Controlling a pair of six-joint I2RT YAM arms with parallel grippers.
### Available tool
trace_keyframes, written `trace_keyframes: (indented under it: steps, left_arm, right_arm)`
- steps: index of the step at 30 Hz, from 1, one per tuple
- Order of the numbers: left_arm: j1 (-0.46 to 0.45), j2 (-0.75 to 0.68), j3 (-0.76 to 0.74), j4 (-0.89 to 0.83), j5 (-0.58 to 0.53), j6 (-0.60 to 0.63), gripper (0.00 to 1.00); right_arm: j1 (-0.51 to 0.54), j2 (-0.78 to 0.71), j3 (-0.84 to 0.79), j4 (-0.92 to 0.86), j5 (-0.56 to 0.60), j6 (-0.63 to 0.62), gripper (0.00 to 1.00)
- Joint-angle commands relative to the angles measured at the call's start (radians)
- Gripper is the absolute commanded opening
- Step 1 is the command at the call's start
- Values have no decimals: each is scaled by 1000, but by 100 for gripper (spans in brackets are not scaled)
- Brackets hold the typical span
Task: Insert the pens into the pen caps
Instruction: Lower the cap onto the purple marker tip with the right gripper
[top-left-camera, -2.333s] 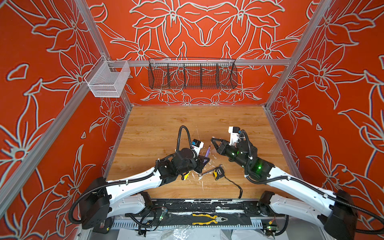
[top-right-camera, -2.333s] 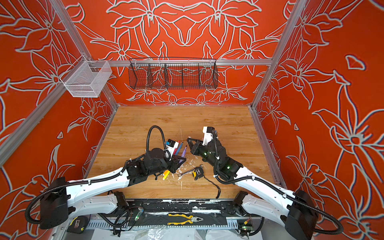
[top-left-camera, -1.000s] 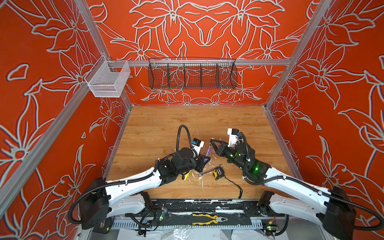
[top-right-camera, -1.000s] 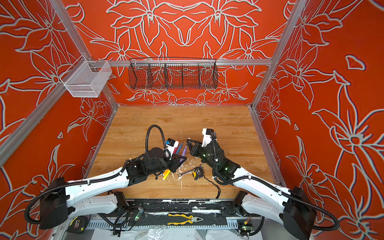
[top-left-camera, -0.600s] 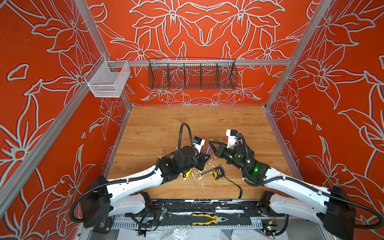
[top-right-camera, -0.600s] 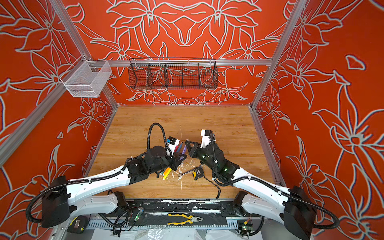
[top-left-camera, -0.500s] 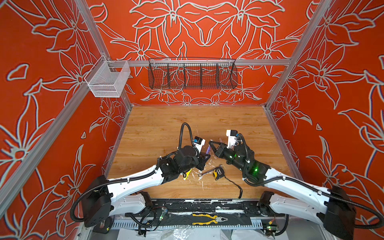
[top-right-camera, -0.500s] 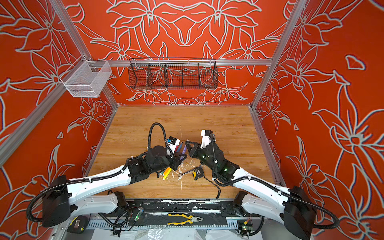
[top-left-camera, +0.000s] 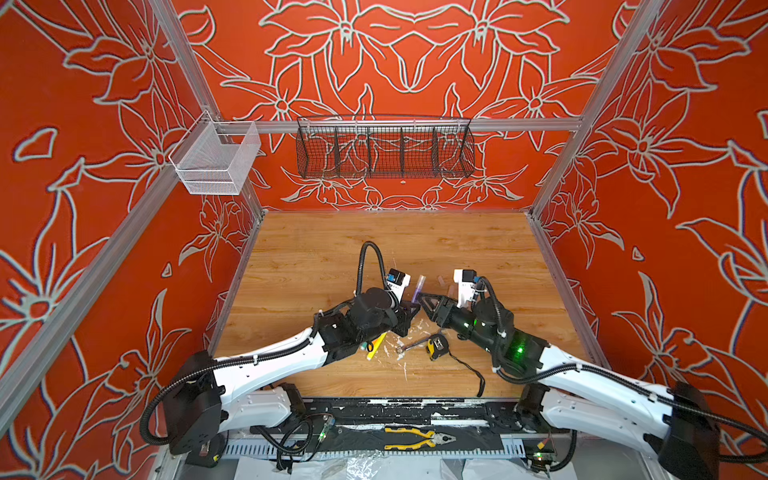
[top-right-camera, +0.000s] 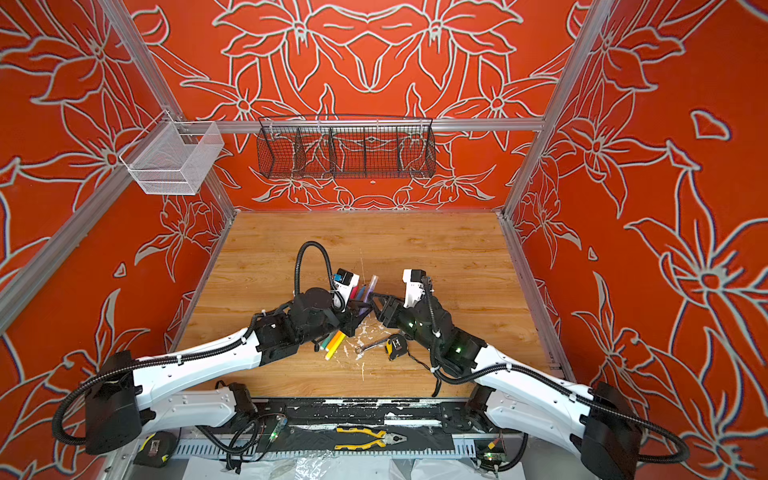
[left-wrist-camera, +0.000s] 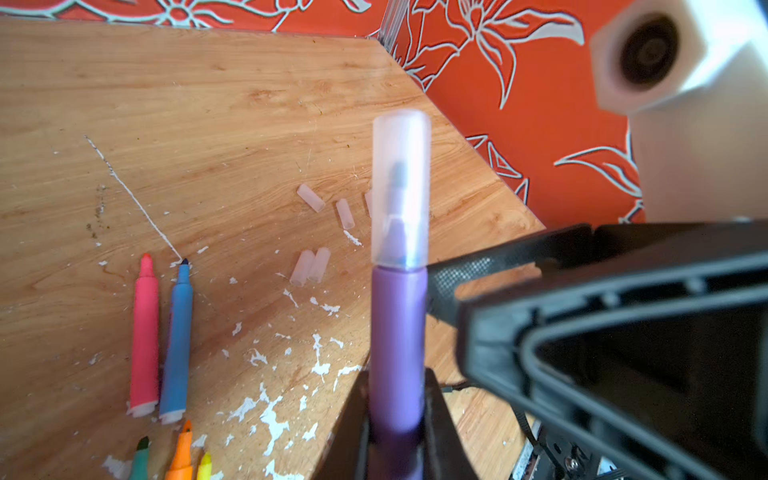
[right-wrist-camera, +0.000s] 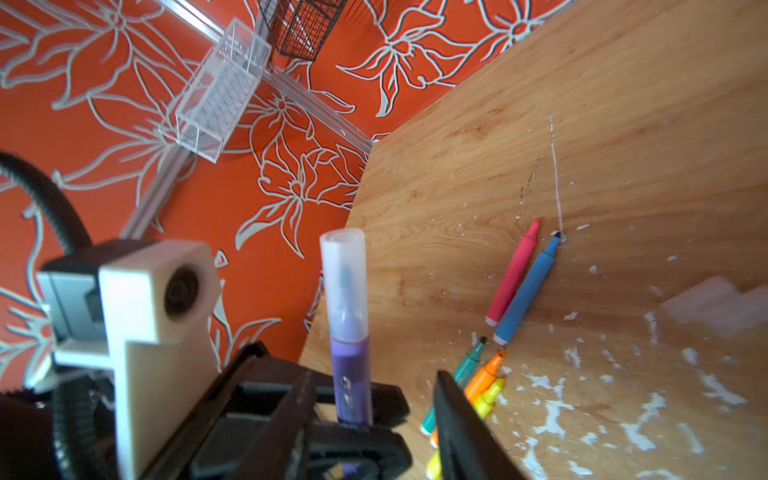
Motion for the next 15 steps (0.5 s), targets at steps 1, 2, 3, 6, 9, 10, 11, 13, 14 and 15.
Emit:
trace_keyframes:
  steps: [1, 2, 3, 6, 9, 10, 11, 13, 14, 15]
  left_arm:
    - [5, -18, -12, 45, 4, 32, 0]
    - [5, -24, -19, 47, 13, 41, 0]
    - [6, -32, -27, 50, 29, 54, 0]
    - [5, -57, -56, 56, 63, 92, 0]
    - [5, -91, -89, 66, 82, 132, 0]
    - [5, -104, -100, 69, 93, 145, 0]
    - [5, -115, -109, 73, 101, 154, 0]
    - [5, -138, -129, 83, 117, 172, 0]
    - [5, -146, -136, 87, 121, 178, 0]
    - [5, -154, -142, 89, 122, 181, 0]
  right_arm:
    - [0, -96, -13, -64, 64, -27, 63]
    - [0, -122, -12, -88, 85, -34, 65]
    - [-1, -155, -9, -117, 106, -41, 66]
    - [-2, -228, -7, -140, 125, -65, 68]
    - [-1, -265, -9, -133, 115, -65, 68]
    - [-2, -267, -8, -131, 113, -63, 68]
    - [-1, -263, -9, -131, 113, -58, 68]
    - [-2, -245, -1, -129, 109, -46, 66]
    - [-2, -229, 4, -123, 103, -45, 65]
    - [-2, -209, 12, -116, 91, -45, 63]
